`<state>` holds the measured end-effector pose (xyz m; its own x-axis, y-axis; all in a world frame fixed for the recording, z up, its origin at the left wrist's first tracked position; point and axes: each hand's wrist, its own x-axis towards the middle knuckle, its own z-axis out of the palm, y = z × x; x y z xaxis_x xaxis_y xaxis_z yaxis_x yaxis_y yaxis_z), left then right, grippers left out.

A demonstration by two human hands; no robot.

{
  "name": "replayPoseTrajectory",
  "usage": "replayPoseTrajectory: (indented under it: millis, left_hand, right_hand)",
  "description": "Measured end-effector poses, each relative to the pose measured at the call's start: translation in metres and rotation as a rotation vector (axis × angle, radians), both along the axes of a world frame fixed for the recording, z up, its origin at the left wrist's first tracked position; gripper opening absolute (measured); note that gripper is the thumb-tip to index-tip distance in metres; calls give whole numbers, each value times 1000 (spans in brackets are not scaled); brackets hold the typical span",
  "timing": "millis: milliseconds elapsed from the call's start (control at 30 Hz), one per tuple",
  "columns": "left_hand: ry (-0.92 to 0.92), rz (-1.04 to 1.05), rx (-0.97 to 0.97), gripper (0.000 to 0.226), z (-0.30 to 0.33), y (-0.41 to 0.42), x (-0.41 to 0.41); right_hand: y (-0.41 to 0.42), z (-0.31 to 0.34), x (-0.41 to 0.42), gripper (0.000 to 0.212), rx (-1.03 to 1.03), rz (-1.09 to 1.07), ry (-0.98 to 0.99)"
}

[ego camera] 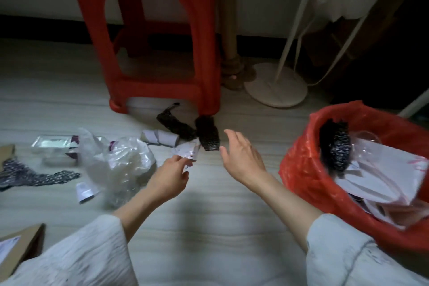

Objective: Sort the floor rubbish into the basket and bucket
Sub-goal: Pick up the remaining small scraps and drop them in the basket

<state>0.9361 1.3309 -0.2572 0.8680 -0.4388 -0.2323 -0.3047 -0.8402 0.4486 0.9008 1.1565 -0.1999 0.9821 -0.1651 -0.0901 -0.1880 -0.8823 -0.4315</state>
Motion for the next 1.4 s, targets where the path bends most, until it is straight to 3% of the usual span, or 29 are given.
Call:
replayPoseTrajectory:
  millis: [133, 267, 467, 533, 667, 767, 1000, 1167, 1300, 1400]
  left_hand:
    - [-35, 89, 55, 40, -27, 18, 15]
    - [-125, -5, 27, 50, -53, 6, 32]
    - [53, -147, 227, 62, -90, 1, 51]
    - [11, -183, 297, 58, -100, 9, 48]
    - [-138, -160, 274, 46, -108, 20, 36]
    - [-216, -156, 241, 45, -108, 21, 24]
    - [-306, -239, 182, 22, -101, 23, -19]
    - [-290, -209, 258, 12, -93, 21, -35]
    - [-139, 4, 235, 41, -89, 22, -30]
    - [-48, 26, 195, 68, -89, 22, -18]
  right_hand:
    - [13, -62, 19, 58, 10, 10, 161]
    - [7, -106, 51, 61, -91, 40, 232]
    - [10, -143, 87, 58, -259, 211, 302]
    - [12, -158, 82, 56, -277, 219, 292]
    - [9, -168, 72, 38, -266, 197, -15]
    - [12, -163, 51, 26, -274, 199, -53]
    - [11, -158, -15, 28, -253, 268, -19]
    - [7, -148, -46, 40, -303, 305, 66]
    - [5, -135, -47, 54, -318, 214, 136]
    - [2, -133, -42, 76, -227, 253, 241]
